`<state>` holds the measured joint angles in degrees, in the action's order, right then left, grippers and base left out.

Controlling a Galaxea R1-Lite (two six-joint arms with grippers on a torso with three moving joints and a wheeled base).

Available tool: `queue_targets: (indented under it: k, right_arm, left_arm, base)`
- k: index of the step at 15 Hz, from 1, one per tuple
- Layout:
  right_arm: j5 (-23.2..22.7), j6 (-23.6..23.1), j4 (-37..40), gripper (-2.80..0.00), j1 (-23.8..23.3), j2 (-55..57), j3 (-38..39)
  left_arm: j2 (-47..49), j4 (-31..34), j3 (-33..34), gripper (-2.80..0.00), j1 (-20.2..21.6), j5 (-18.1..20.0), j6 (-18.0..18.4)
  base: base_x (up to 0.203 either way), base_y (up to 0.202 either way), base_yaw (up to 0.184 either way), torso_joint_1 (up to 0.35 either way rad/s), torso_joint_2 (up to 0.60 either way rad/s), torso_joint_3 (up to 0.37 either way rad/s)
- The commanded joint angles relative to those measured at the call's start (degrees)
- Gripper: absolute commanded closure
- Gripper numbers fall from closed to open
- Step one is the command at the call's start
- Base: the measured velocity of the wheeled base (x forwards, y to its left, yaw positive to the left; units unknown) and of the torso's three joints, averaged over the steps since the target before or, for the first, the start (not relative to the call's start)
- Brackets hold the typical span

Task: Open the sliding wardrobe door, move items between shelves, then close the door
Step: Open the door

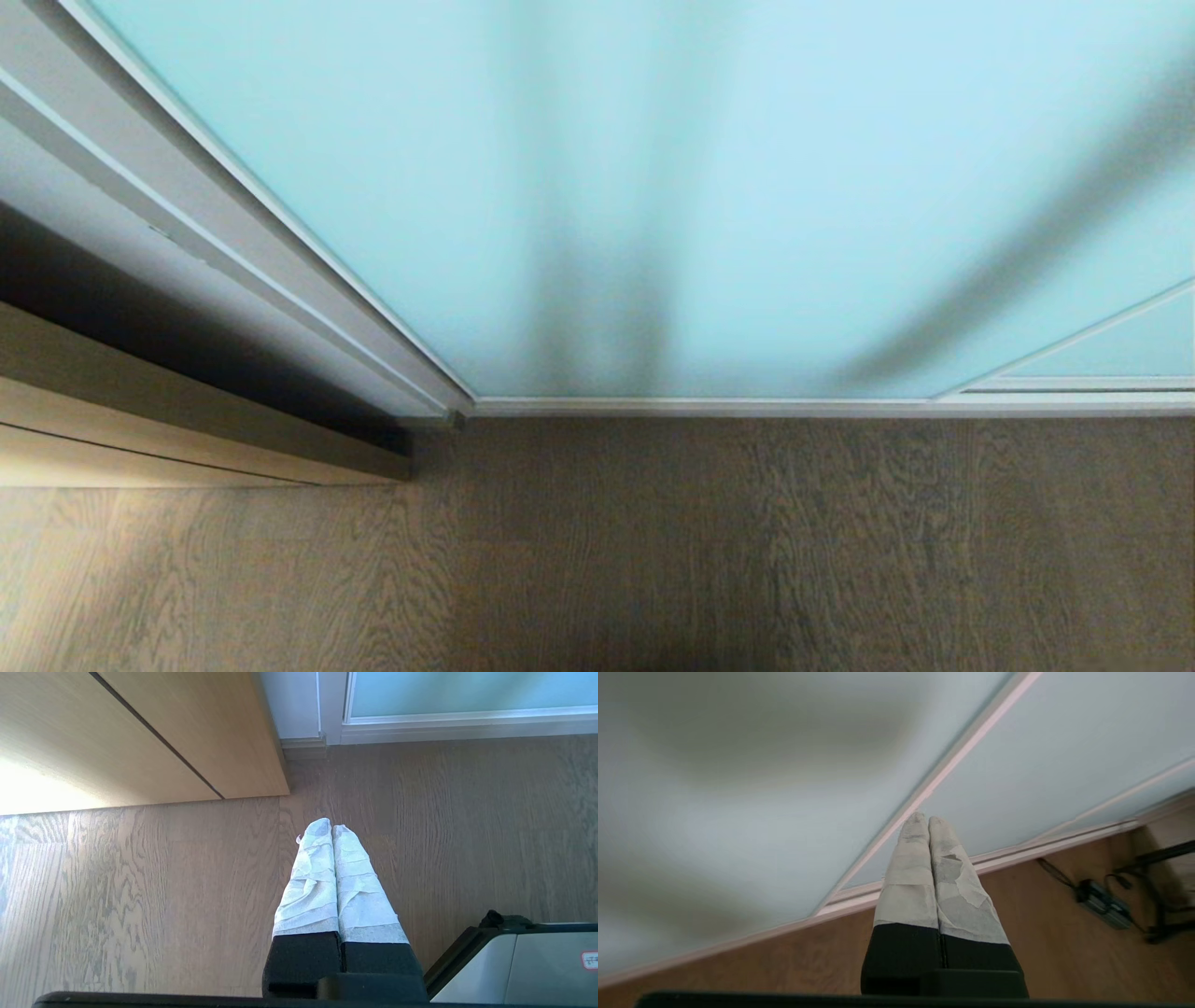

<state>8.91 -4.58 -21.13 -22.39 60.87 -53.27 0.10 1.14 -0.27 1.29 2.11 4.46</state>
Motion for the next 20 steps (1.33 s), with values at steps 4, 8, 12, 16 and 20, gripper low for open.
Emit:
queue_targets:
  k: [4, 8, 12, 16, 20]
  right_arm:
    - [-3.36, 0.01, -5.44, 0.0, -6.56, 5.9, -0.24]
    - [-3.66, 0.16, -7.87, 0.0, -7.83, 8.69, -0.32]
    - [-3.81, 0.11, -12.84, 0.0, -9.47, 12.2, -0.78]
    - [-4.5, 0.09, -16.96, 0.0, -12.32, 15.76, -1.72]
    - [-5.68, 0.01, -21.74, 0.0, -16.11, 20.07, -2.38]
  left_arm:
    - [0.08, 0.0, 0.0, 0.0, 0.03, 0.0, 0.02]
    - [0.08, 0.0, 0.0, 0.0, 0.03, 0.0, 0.02]
    - [0.08, 0.0, 0.0, 0.0, 0.03, 0.0, 0.02]
    - [0.08, 0.0, 0.0, 0.0, 0.03, 0.0, 0.02]
    - [0.08, 0.0, 0.0, 0.0, 0.03, 0.0, 0.02]
  base:
    - [0.0, 0.0, 0.0, 0.0, 0.0, 0.0]
    - [0.0, 0.0, 0.0, 0.0, 0.0, 0.0]
    - [0.0, 0.0, 0.0, 0.0, 0.0, 0.0]
    - [0.0, 0.0, 0.0, 0.0, 0.0, 0.0]
    - [0.0, 0.0, 0.0, 0.0, 0.0, 0.0]
